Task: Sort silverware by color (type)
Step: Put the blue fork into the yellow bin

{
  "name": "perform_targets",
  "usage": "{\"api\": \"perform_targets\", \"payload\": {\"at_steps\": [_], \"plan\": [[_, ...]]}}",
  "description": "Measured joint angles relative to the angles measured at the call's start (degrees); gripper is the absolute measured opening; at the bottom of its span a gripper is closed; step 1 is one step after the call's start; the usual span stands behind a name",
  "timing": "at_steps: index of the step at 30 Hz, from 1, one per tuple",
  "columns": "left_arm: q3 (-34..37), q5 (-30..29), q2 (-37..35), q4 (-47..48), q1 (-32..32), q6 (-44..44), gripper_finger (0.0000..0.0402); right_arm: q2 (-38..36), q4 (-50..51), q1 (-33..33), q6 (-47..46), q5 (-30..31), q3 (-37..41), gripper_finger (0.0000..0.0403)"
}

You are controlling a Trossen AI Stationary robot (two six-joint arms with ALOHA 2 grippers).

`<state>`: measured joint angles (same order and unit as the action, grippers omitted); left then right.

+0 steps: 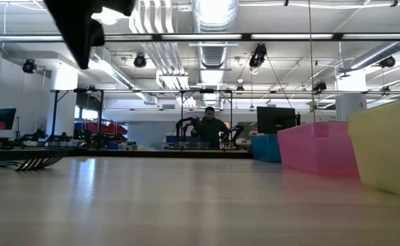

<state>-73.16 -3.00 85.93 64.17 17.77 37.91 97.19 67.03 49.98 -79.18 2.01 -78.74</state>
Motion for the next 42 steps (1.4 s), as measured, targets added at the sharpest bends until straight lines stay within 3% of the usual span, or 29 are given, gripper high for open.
{"api": "perform_targets", "payload": {"at_steps": [7, 15, 23, 30, 42], "plan": [[4.51, -3.51, -2.19, 5.07, 5.93, 4.22, 0.0086, -0.44, -0.24, 0.00, -1.37, 7.40, -0.02, 0.0127], [15.40, -3.55, -8.49, 5.02, 6.46, 13.26, 0.0086, -0.44, -0.32, -0.11, 4.75, 13.08, -0.02, 0.0126], [27.88, -3.53, -13.17, 1.12, 6.33, -0.48, 0.0086, -0.44, -0.41, -0.11, 5.71, 13.11, -0.02, 0.0127], [35.95, -3.53, -15.63, -7.81, 6.24, -5.97, 0.0086, -0.44, -0.43, -0.11, 5.79, 13.11, -0.02, 0.0119], [39.41, -4.07, -13.93, -16.25, 6.11, -9.09, 0.0086, -0.44, -0.42, -0.11, 5.73, 16.64, -0.02, 0.0121]]}}
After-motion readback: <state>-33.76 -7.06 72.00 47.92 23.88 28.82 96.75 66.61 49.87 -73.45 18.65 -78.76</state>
